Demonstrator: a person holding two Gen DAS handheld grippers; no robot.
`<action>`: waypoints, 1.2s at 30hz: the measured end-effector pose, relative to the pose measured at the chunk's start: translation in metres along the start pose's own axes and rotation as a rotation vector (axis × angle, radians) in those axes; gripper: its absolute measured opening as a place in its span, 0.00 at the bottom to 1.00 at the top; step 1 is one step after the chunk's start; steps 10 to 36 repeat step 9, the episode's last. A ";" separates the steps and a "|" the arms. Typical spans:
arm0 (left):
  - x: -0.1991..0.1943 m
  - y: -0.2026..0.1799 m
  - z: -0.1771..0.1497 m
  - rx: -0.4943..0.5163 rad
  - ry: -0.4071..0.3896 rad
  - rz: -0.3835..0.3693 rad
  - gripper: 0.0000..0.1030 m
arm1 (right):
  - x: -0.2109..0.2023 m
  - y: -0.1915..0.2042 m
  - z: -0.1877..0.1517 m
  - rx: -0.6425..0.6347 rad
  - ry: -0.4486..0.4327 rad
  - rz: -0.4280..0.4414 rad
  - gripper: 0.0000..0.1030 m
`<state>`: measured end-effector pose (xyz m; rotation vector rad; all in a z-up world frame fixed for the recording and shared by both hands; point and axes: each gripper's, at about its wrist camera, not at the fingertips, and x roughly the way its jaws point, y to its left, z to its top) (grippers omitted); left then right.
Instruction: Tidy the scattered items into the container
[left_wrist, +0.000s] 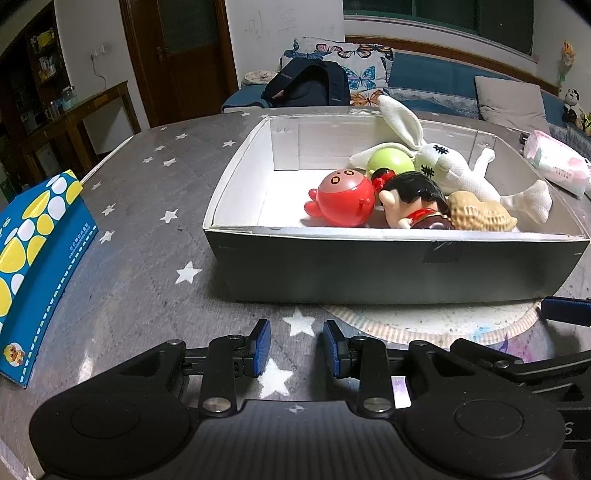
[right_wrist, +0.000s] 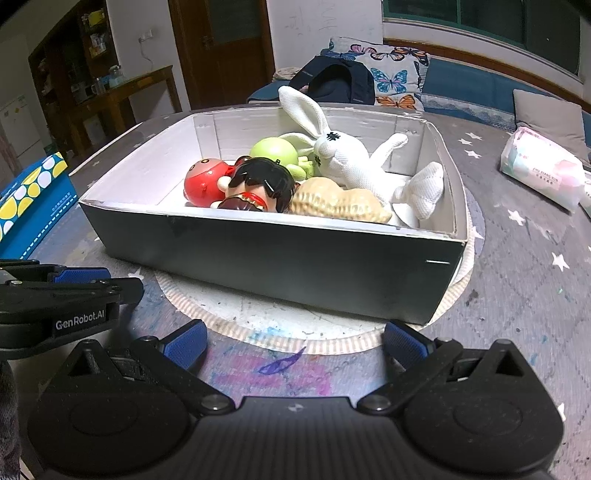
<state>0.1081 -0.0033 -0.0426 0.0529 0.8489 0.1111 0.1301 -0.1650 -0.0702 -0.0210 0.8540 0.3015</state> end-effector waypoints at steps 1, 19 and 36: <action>0.000 0.000 0.001 -0.001 -0.001 -0.002 0.33 | 0.000 0.000 0.001 -0.001 0.000 -0.001 1.00; 0.000 0.000 0.002 -0.007 -0.012 -0.008 0.33 | 0.002 -0.003 0.002 0.009 -0.006 -0.007 1.00; 0.000 0.000 0.002 -0.007 -0.012 -0.008 0.33 | 0.002 -0.003 0.002 0.009 -0.006 -0.007 1.00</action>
